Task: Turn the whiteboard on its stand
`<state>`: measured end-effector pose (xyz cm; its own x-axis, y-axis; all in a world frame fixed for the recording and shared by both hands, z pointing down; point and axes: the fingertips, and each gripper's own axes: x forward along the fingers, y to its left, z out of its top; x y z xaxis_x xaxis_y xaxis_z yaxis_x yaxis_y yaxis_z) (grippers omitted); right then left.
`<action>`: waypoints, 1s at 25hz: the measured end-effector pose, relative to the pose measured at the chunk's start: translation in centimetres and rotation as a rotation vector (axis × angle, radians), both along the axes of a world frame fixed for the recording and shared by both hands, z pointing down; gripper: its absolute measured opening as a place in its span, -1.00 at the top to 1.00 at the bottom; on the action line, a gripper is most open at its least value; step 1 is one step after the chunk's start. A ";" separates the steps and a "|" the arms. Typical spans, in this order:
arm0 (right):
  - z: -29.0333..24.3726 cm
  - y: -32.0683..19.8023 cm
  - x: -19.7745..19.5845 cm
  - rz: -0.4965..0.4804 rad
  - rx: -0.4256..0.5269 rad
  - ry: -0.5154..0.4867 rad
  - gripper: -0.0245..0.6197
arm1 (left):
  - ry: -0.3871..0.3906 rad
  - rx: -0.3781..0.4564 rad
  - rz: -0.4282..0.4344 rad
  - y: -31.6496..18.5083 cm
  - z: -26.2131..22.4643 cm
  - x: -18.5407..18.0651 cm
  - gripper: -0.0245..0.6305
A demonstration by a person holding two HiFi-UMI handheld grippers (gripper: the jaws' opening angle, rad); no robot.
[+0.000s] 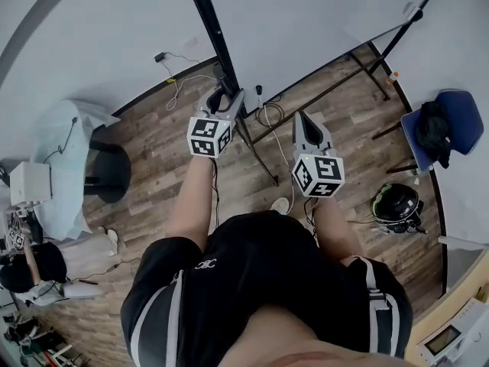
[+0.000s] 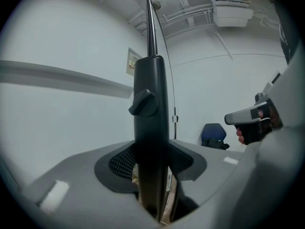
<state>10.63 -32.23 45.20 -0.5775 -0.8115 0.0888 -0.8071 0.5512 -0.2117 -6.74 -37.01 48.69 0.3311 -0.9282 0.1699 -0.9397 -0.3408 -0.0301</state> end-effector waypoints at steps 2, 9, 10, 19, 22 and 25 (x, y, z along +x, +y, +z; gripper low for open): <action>-0.1 0.7 -1.3 -0.011 0.000 0.011 0.90 | -0.007 -0.001 0.016 0.6 0.0 0.0 0.36; -0.8 3.8 -4.7 -0.037 0.016 0.048 0.90 | -0.026 -0.001 0.057 3.0 0.0 -0.9 0.35; -0.9 4.2 -4.9 -0.034 0.020 0.052 0.90 | -0.028 -0.003 0.062 3.3 0.0 -1.1 0.35; -1.5 8.7 -5.0 0.041 0.039 0.055 0.90 | -0.031 -0.004 0.086 7.2 0.1 -3.2 0.35; -1.3 10.8 -4.9 0.068 0.040 0.052 0.90 | -0.017 0.004 0.095 9.0 0.1 -4.0 0.35; -1.2 12.8 -4.9 0.086 0.037 0.052 0.90 | 0.001 0.013 0.097 10.7 0.0 -4.9 0.35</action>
